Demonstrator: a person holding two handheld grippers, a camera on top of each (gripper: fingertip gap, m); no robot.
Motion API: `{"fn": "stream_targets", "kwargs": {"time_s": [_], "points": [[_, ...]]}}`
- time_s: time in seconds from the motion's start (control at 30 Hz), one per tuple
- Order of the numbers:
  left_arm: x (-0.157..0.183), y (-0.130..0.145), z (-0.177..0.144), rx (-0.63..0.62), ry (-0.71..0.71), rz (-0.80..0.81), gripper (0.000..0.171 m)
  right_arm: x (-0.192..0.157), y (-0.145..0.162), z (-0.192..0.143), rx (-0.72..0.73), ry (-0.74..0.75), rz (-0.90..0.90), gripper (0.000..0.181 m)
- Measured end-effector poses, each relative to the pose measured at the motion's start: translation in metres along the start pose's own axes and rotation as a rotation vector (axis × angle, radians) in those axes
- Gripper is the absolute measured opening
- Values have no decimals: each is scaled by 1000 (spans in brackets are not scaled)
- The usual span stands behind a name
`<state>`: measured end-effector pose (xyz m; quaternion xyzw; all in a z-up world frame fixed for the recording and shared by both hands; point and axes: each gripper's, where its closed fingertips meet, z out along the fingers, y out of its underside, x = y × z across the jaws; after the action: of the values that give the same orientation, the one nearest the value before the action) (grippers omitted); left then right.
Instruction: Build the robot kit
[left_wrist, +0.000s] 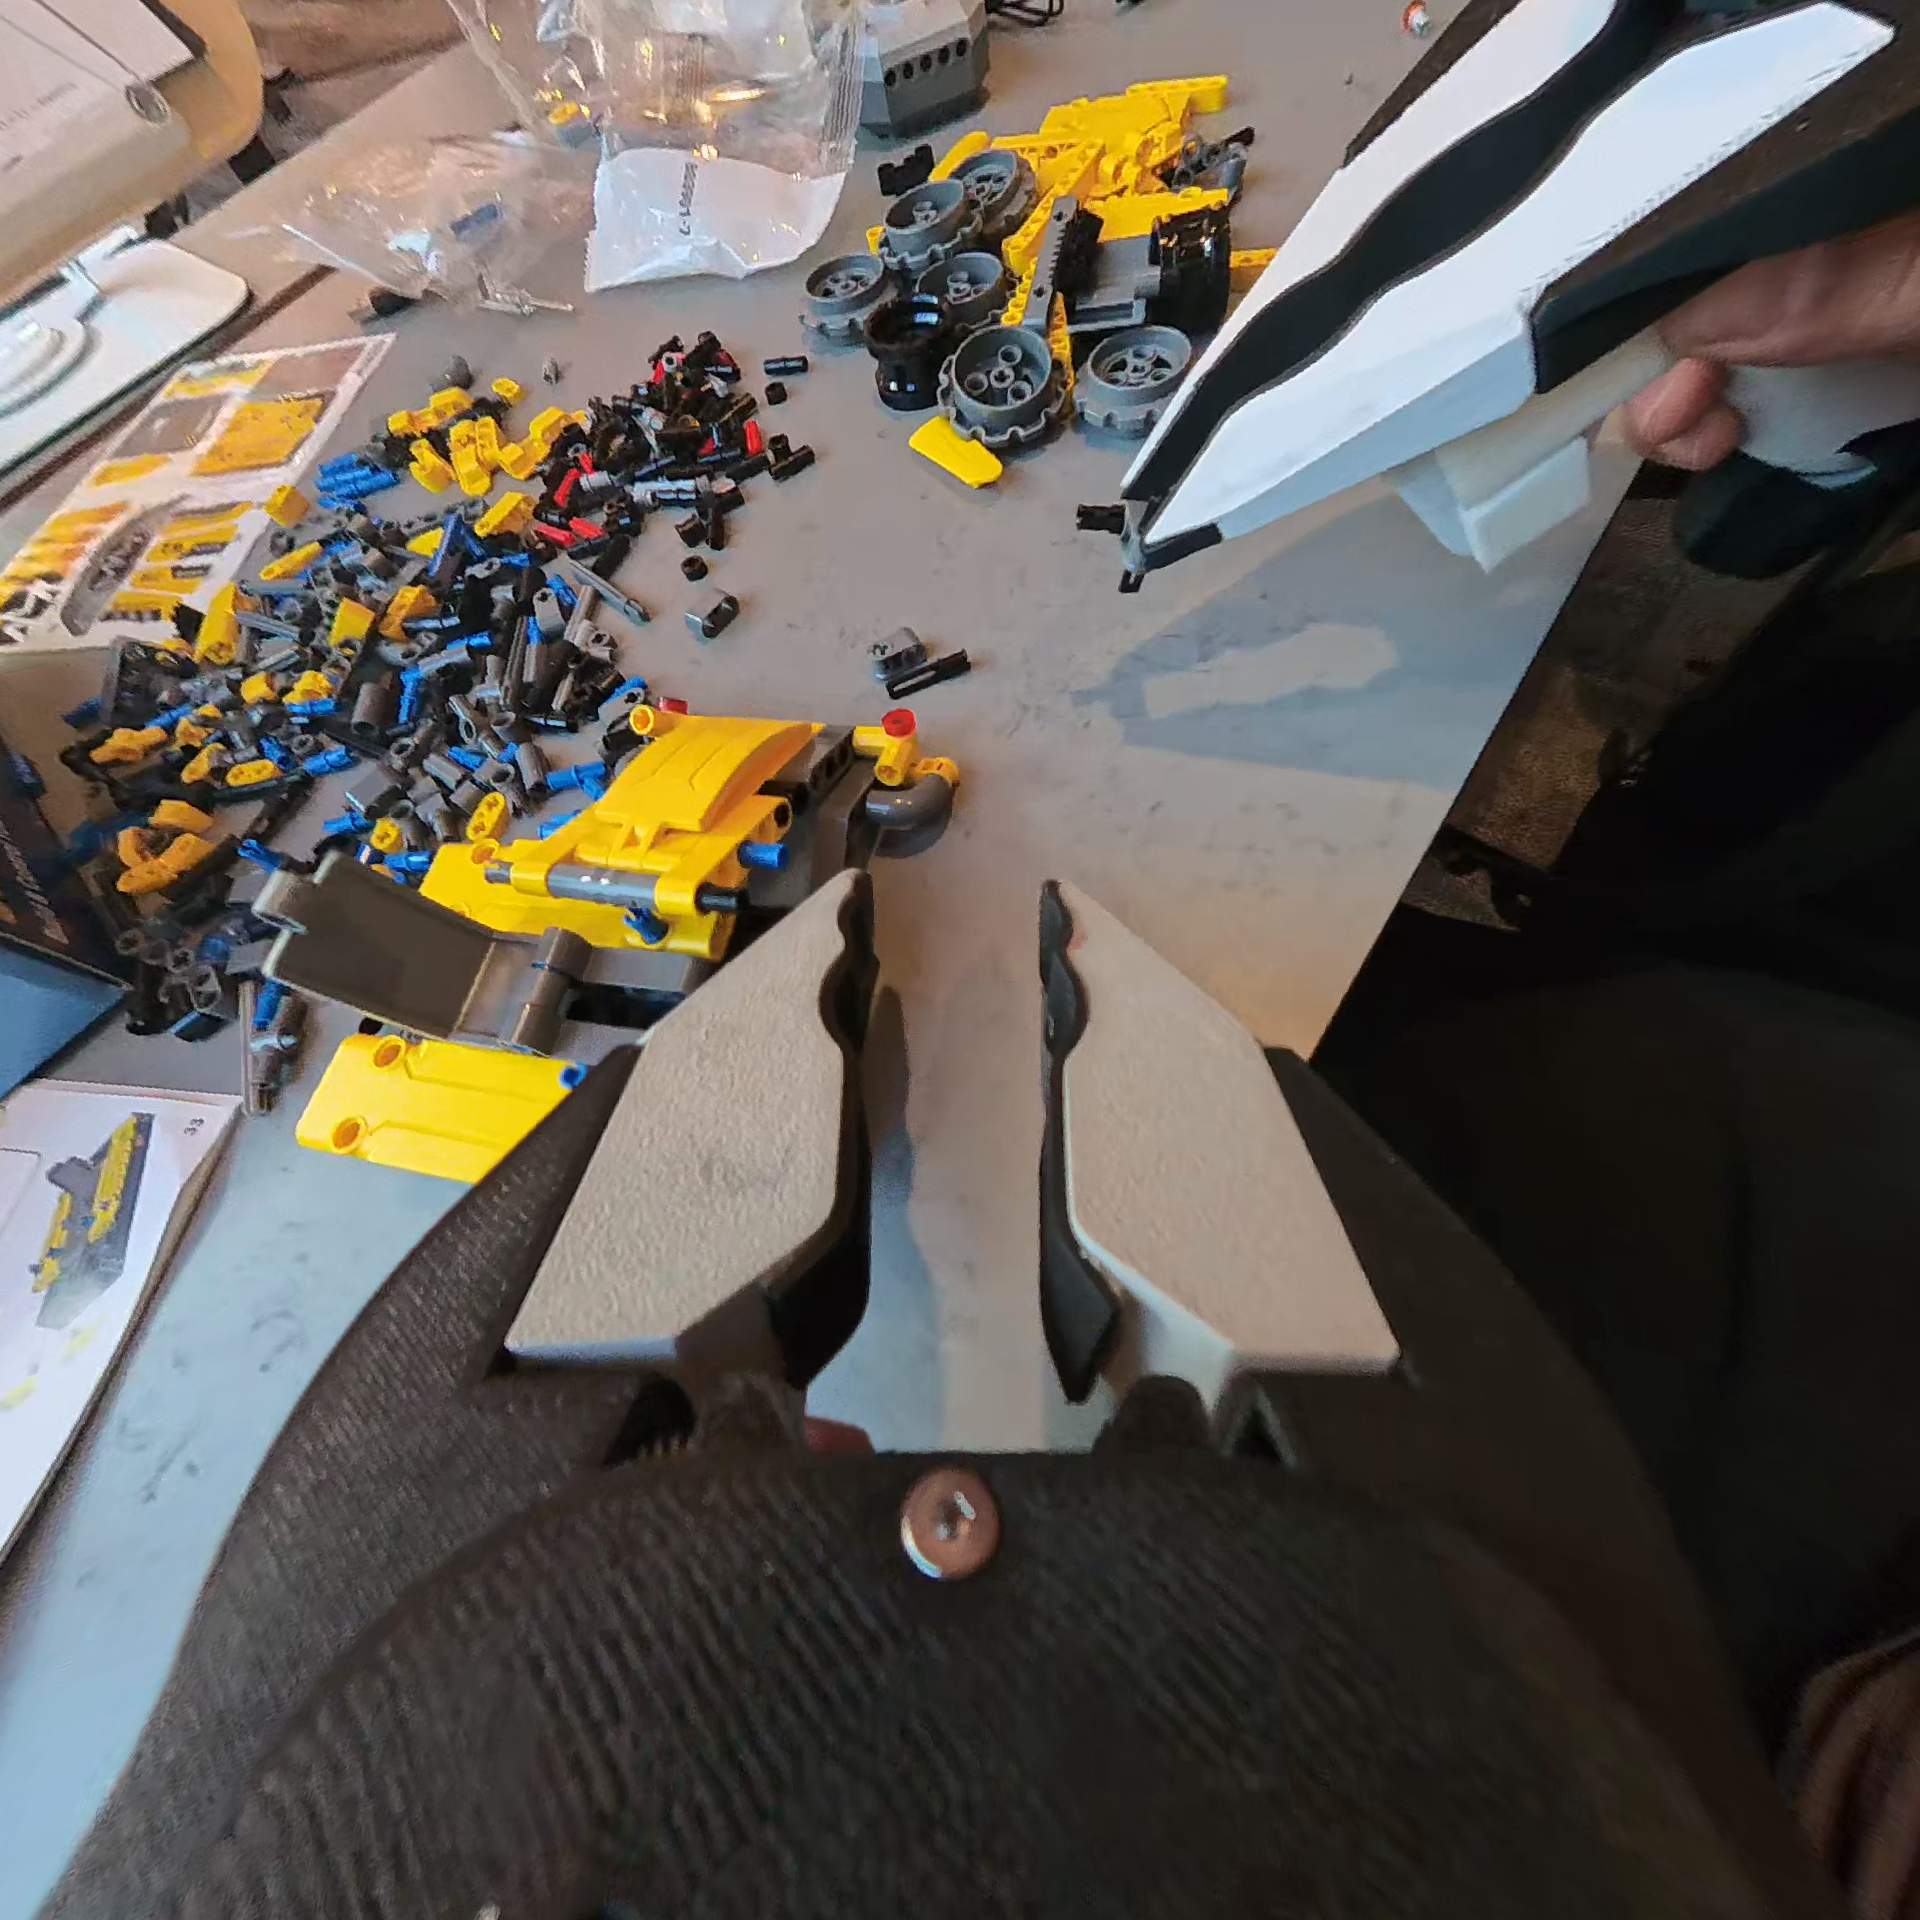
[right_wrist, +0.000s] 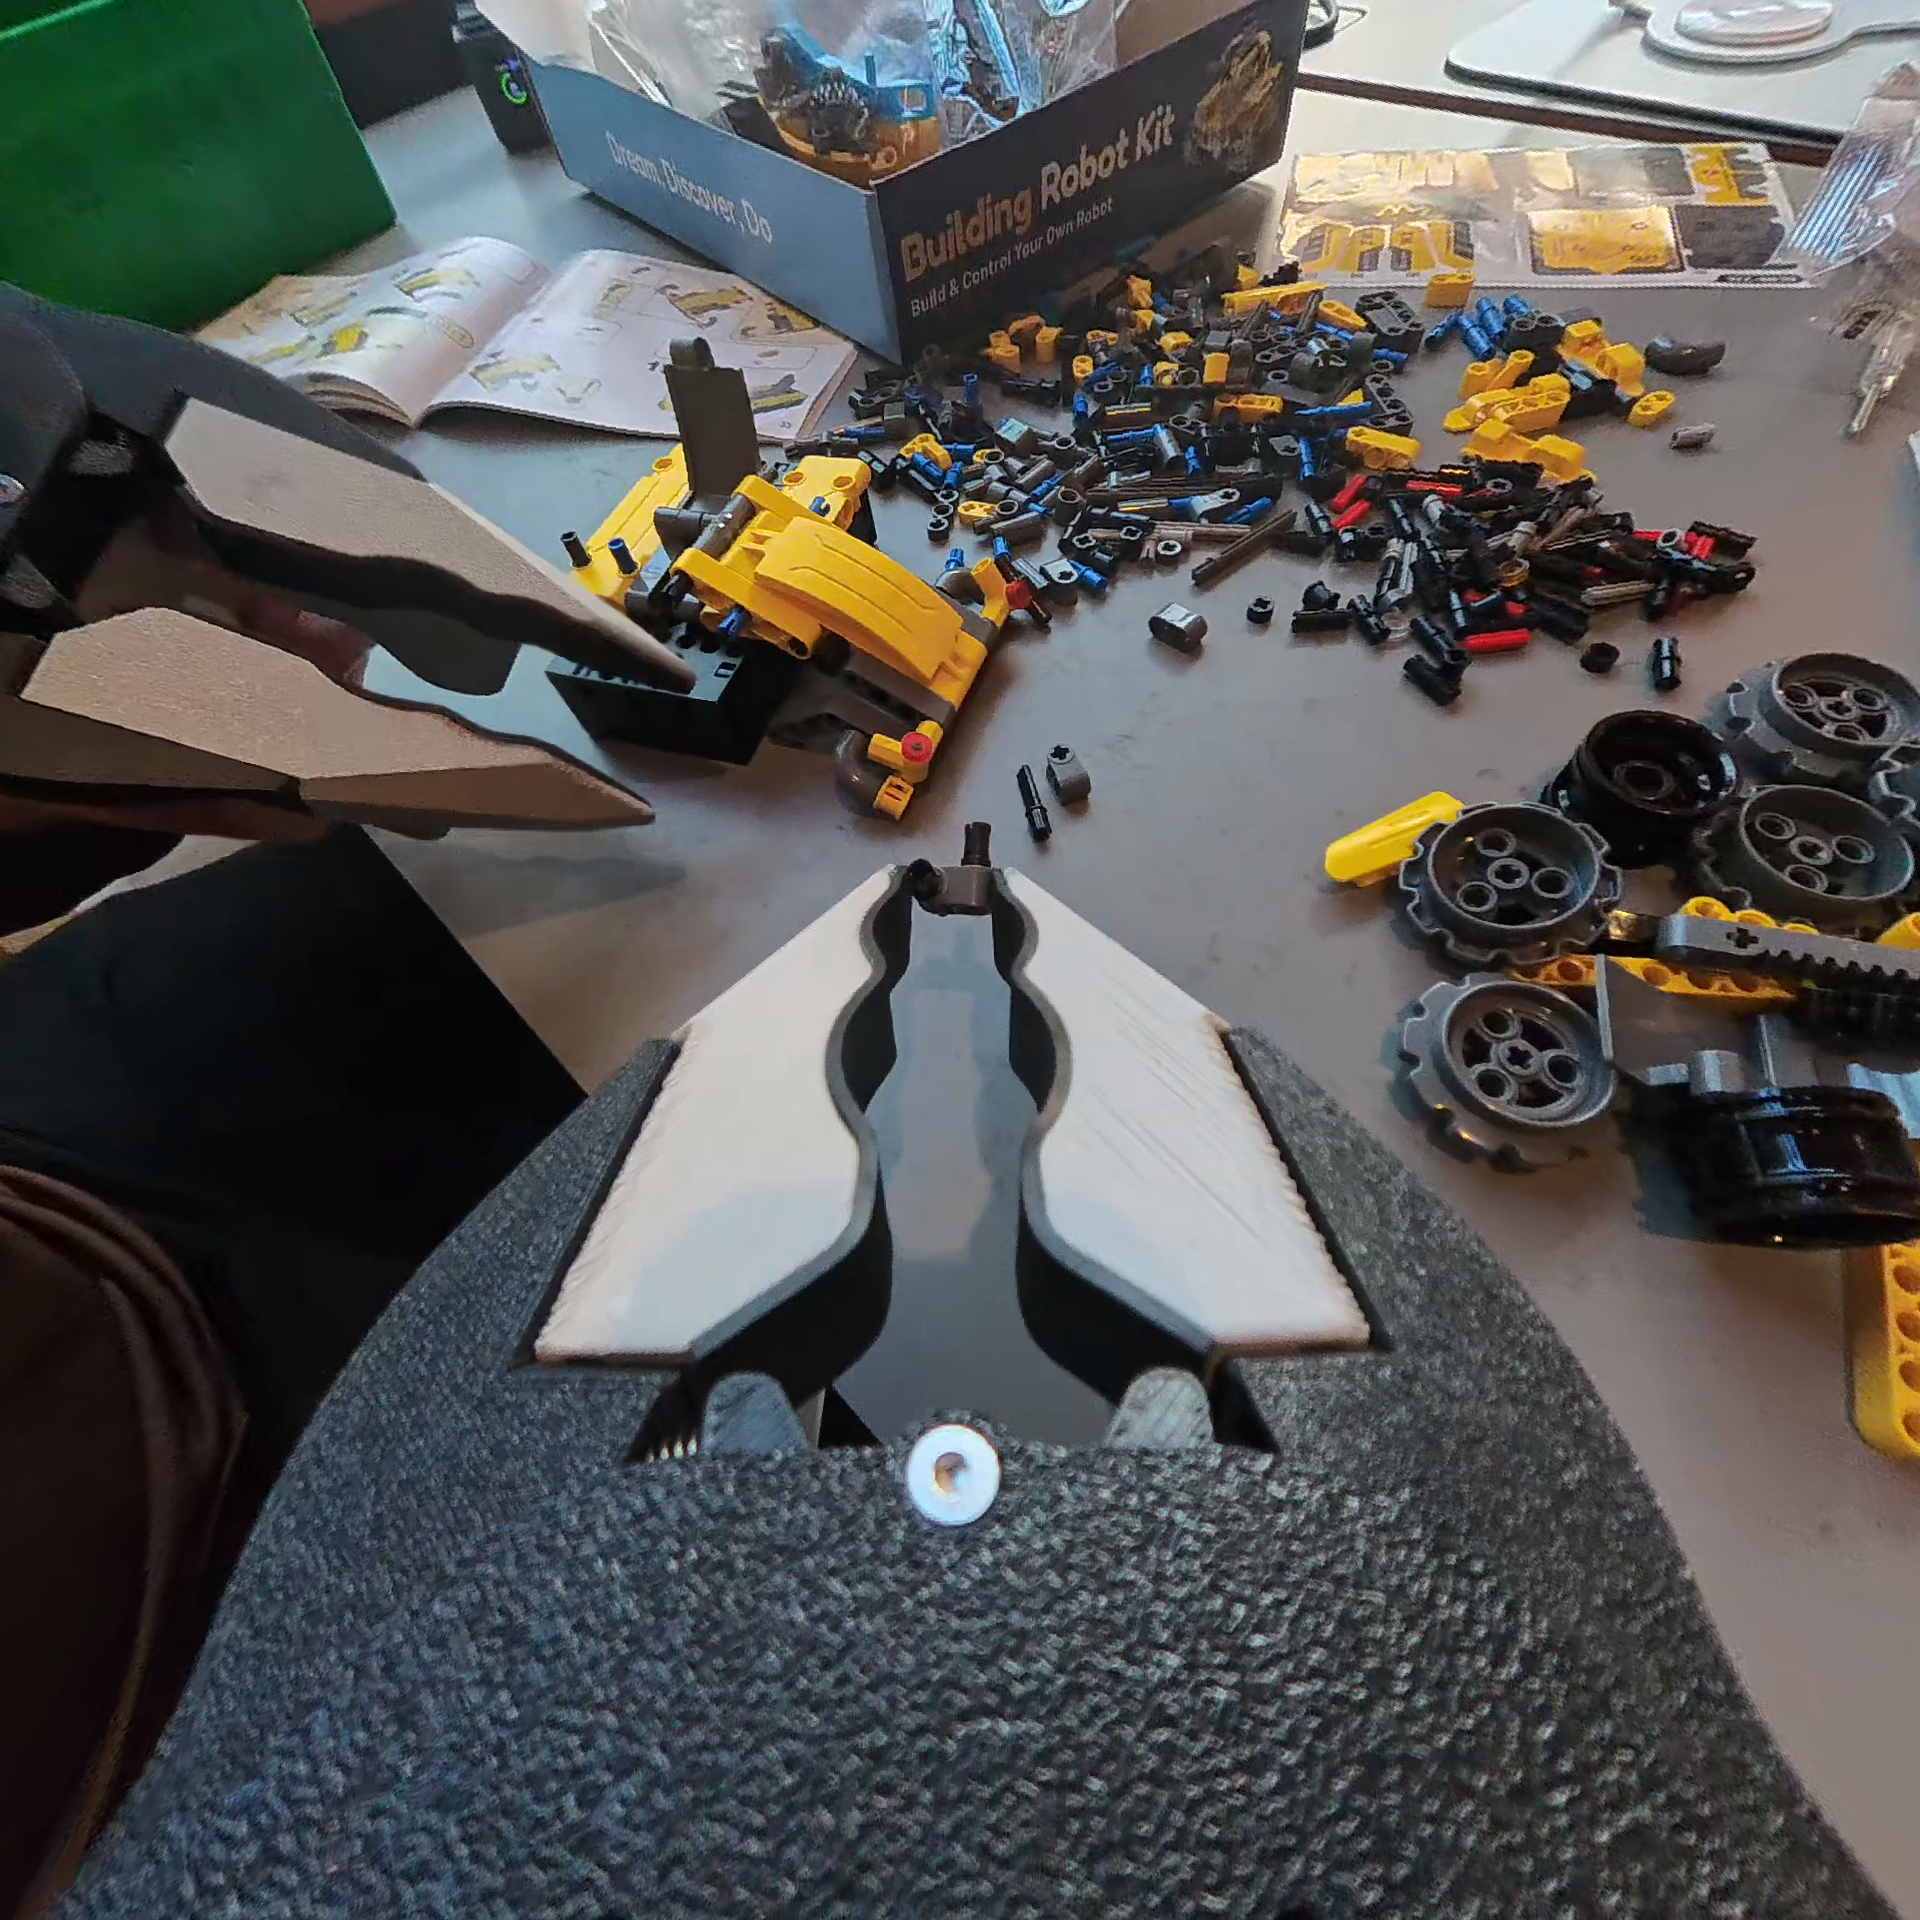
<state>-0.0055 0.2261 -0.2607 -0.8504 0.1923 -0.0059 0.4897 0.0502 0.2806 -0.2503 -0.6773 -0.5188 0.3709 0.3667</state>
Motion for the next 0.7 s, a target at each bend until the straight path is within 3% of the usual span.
{"fn": "stream_targets", "kwargs": {"time_s": [0.17,0.43,0.7], "points": [[-2,9,3,-37,14,-29,41,1,3,5,-25,-7,-14,11],[-12,12,7,-113,78,18,45,8,9,6,-50,6,-11,11],[-36,26,-7,-126,10,58,25,6,9,8,-57,-5,-22,11]]}}
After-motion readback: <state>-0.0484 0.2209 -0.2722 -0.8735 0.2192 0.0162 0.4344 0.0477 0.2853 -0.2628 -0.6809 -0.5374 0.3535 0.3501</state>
